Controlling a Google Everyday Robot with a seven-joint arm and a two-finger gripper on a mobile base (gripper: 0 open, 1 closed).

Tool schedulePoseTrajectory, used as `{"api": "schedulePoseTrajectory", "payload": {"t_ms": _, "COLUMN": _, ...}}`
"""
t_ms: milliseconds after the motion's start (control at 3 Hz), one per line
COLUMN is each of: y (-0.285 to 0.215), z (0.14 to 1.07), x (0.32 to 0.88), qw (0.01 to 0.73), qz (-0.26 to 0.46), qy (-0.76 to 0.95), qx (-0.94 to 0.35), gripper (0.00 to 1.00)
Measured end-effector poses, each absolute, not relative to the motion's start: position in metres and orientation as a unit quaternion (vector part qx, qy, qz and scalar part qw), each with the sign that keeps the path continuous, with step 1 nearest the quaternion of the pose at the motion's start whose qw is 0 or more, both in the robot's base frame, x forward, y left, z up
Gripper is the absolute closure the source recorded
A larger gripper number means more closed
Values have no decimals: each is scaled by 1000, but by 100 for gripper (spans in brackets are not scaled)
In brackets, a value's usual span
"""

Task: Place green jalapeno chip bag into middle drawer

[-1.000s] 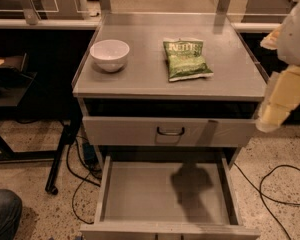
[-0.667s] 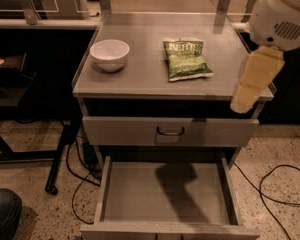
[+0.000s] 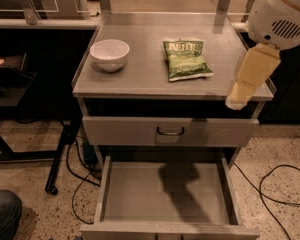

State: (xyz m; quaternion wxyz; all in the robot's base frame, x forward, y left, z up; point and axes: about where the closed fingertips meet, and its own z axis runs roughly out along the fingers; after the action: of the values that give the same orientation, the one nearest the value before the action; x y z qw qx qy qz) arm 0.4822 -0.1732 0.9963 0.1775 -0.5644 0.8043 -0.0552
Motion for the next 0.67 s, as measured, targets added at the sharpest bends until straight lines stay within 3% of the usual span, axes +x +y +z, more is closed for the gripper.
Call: {"api": "schedulePoseTrajectory", "payload": {"t_ms": 667, "y": -169, "z": 967, "x": 564, "qw": 183, "qz": -8, "qy": 857, "qx": -482, "gripper": 0}}
